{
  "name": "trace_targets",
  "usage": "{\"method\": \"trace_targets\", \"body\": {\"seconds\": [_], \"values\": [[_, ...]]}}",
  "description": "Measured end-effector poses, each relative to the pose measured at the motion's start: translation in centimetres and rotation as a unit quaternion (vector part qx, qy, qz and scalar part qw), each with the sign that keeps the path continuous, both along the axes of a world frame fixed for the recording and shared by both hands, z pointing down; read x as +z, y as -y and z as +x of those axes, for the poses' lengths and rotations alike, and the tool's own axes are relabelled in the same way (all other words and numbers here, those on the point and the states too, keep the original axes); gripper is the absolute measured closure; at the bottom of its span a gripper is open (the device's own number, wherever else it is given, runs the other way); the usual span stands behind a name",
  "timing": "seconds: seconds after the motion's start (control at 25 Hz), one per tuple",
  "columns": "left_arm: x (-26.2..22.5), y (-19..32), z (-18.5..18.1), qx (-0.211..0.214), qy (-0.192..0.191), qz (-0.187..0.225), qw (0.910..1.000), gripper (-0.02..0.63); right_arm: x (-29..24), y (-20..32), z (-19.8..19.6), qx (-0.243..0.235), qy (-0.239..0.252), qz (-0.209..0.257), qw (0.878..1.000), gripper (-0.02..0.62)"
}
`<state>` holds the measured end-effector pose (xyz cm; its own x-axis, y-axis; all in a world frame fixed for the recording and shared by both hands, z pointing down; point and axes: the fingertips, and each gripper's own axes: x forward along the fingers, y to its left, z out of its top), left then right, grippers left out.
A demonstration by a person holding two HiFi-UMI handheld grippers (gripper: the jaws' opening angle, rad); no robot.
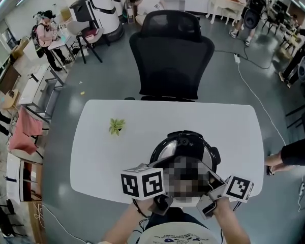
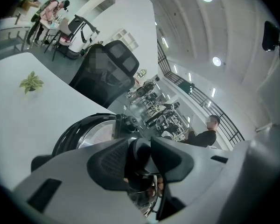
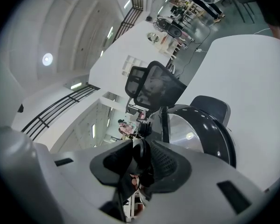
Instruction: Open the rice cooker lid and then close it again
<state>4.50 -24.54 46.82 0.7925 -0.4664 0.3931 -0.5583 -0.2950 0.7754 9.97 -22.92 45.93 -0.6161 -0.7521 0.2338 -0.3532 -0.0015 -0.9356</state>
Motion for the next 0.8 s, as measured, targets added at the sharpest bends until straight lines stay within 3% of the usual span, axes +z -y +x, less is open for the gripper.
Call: {"method": "trace_targets", "body": {"seconds": [0.36, 0.8], "values": [[0.27, -0.06, -0.23, -0.014, -0.009, -0.008, 0.9998, 0.453, 0.47, -0.01, 0.05, -0.019, -0.002, -0.005, 1.0, 0.465], [0.01, -0.64, -0.62, -0.059, -0.016, -0.018, 0.998, 0.457, 0.45, 0.43, -0.04, -0.09, -0.003, -0.012, 0.996, 0.466]]}}
